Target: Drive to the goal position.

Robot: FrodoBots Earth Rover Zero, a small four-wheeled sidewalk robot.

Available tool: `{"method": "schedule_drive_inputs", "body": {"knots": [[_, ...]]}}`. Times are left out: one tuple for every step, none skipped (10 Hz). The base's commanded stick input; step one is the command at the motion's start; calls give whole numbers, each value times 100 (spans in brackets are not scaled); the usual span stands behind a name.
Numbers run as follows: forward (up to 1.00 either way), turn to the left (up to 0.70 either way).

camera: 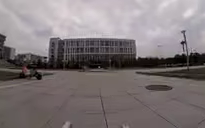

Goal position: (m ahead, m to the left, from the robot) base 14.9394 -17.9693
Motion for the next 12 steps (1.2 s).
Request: {"method": "schedule_drive_inputs", "body": {"knots": [[70, -1], [70, -7], [70, -20], [70, -25], [70, -3], [70, 0], [70, 0], [70, 0], [70, 0], [70, 0], [70, 0], [70, 0]]}}
